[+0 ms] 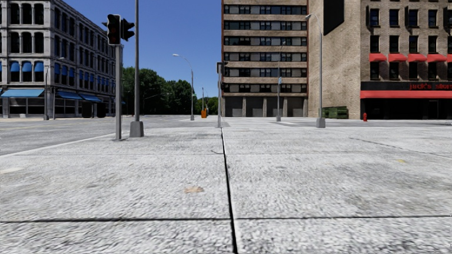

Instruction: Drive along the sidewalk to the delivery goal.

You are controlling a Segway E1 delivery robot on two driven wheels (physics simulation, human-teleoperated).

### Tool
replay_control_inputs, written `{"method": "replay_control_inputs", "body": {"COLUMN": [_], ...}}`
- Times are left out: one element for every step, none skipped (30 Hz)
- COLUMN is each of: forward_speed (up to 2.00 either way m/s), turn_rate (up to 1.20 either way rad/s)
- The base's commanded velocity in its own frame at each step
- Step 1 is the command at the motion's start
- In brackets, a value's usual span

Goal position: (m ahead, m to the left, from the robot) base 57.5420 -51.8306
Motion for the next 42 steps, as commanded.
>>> {"method": "replay_control_inputs", "body": {"forward_speed": [2.00, 2.00, 2.00, 2.00, 2.00, 2.00, 2.00, 2.00, 2.00, 2.00, 2.00, 2.00, 2.00, 2.00, 2.00, 2.00, 2.00, 2.00, 2.00, 2.00, 2.00, 2.00, 2.00, 2.00, 2.00, 2.00, 2.00, 2.00, 2.00, 2.00, 2.00, 2.00, 2.00, 2.00, 2.00, 2.00, 2.00, 2.00, 2.00, 2.00, 2.00, 2.00], "turn_rate": [-0.16, -0.20, -0.22, -0.22, -0.22, -0.23, -0.23, -0.23, -0.24, -0.25, -0.25, -0.25, -0.25, -0.26, -0.26, -0.26, -0.26, -0.27, -0.28, -0.28, -0.28, -0.28, -0.29, -0.30, -0.30, -0.30, -0.30, -0.30, -0.30, -0.30, -0.30, -0.30, -0.30, -0.30, -0.30, -0.30, -0.30, -0.30, -0.30, -0.30, -0.30, -0.30]}}
